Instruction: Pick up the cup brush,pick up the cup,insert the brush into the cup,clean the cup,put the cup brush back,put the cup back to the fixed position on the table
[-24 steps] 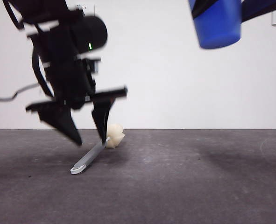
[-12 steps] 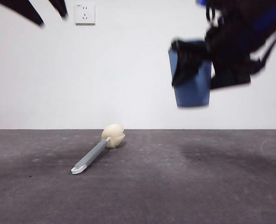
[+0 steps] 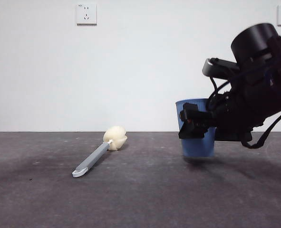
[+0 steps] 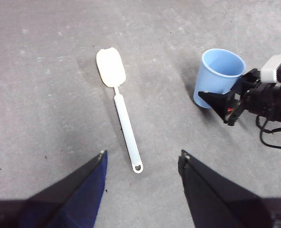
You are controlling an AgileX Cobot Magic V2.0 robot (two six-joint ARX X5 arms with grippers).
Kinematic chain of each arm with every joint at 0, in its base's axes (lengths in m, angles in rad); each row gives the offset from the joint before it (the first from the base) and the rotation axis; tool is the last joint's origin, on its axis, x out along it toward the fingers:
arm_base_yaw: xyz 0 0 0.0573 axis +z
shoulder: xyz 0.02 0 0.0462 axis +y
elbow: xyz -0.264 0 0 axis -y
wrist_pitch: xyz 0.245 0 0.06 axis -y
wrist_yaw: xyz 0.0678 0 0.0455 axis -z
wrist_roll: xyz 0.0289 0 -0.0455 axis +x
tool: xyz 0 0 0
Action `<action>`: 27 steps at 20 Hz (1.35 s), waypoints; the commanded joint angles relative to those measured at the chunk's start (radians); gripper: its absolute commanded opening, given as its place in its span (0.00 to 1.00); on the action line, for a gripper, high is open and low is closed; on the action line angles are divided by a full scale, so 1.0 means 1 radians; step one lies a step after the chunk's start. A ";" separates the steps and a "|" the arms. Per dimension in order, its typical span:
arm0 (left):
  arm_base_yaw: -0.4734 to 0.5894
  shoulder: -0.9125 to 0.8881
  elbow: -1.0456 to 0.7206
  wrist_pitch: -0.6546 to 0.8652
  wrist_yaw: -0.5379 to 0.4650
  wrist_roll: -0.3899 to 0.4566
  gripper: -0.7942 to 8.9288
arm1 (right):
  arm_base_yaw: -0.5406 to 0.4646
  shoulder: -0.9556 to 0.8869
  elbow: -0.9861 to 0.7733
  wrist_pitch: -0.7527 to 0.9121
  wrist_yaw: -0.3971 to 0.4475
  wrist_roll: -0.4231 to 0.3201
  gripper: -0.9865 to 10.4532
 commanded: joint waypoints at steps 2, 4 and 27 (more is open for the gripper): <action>-0.002 -0.002 -0.004 0.002 -0.003 0.011 0.35 | -0.018 0.060 -0.005 0.062 -0.023 -0.040 0.07; -0.002 -0.002 -0.004 0.002 -0.003 0.011 0.35 | -0.030 0.098 -0.005 0.080 -0.041 -0.048 0.07; -0.002 -0.002 -0.004 -0.027 -0.001 0.043 0.35 | -0.006 -0.297 -0.005 -0.580 -0.041 0.090 0.53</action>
